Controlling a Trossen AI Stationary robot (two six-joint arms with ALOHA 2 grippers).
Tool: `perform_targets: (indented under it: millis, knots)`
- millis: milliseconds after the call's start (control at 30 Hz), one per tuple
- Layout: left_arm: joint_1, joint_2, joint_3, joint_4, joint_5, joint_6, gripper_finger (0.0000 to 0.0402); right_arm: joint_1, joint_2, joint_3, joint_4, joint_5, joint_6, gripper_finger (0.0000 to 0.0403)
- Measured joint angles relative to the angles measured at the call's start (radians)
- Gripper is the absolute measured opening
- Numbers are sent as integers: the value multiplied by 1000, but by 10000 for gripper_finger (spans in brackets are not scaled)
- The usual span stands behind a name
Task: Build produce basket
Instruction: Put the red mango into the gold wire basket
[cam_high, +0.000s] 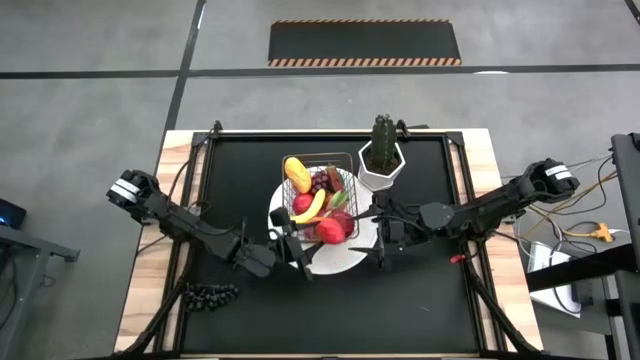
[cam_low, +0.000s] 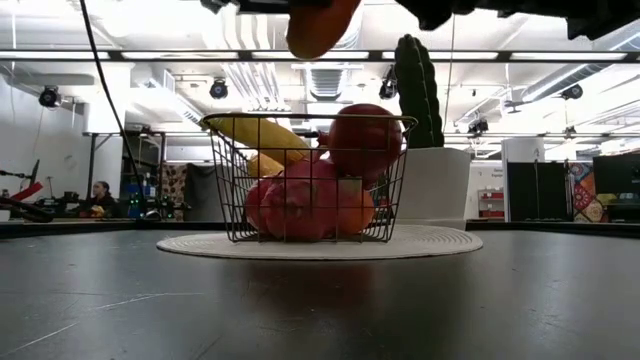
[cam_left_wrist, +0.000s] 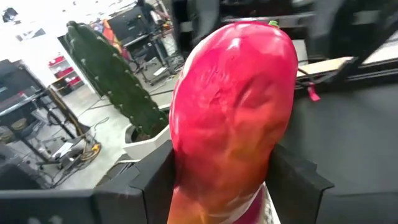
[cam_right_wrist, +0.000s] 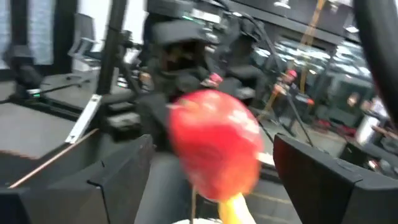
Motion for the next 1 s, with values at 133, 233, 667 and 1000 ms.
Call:
perform_targets:
  millis: [133, 233, 667, 1000]
  knots:
    - [20, 0, 1, 26, 8, 1, 196, -3, 0, 22, 5, -17, -11, 319]
    - [31, 0, 3, 28, 13, 1, 196, -8, 0, 30, 2, -16, -23, 315]
    - [79, 25, 3, 221, 120, 1, 196, -29, 0, 57, 27, -43, -38, 287]
    - [103, 94, 15, 328, 154, 3, 196, -35, 0, 57, 25, -42, -34, 283]
